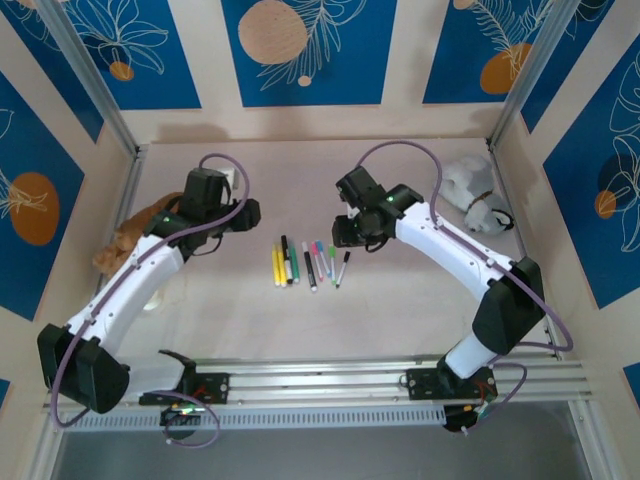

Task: Open the pen caps

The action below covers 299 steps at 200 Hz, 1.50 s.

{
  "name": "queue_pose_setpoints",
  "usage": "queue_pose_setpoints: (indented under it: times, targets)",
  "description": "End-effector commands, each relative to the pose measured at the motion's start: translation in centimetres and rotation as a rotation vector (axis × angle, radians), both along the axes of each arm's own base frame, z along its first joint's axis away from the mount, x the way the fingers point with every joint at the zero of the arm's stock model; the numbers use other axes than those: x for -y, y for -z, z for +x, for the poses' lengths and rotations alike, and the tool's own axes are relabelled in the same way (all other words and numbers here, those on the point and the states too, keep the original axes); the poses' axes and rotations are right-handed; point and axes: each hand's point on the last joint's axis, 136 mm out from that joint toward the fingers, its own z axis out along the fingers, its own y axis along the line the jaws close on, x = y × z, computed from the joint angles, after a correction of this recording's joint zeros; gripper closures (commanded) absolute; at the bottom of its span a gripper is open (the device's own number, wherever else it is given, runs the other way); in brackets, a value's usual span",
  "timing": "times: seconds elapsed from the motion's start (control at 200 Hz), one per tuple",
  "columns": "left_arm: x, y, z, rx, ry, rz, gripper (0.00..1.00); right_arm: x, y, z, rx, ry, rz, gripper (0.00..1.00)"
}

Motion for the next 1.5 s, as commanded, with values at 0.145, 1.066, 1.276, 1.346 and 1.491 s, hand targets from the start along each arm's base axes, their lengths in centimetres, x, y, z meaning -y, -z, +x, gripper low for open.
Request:
queue_pose_setpoints:
  times: [0.145, 1.066, 1.276, 1.346, 1.491]
  targets:
    - [2.2, 1.5, 0.4, 0.000, 0.038, -0.021, 0.48, -1.4, 1.4, 1.2, 0.017, 0.152, 0.121, 0.60]
    - [4.0, 4.4, 0.7, -0.056, 0.093, -0.055, 0.49, 0.1, 13.6, -1.4, -0.226, 0.278, -0.038, 0.69]
    - [3.9, 4.9, 0.6, -0.062, 0.091, -0.050, 0.49, -0.4, 14.7, -1.3, -0.246, 0.280, -0.035, 0.69]
    - [3.8, 4.9, 0.6, -0.064, 0.091, -0.045, 0.49, -0.5, 15.0, -1.3, -0.254, 0.280, -0.044, 0.69]
    - [3.9, 5.3, 0.7, -0.070, 0.093, -0.045, 0.49, -0.2, 15.6, -1.6, -0.277, 0.283, -0.079, 0.69]
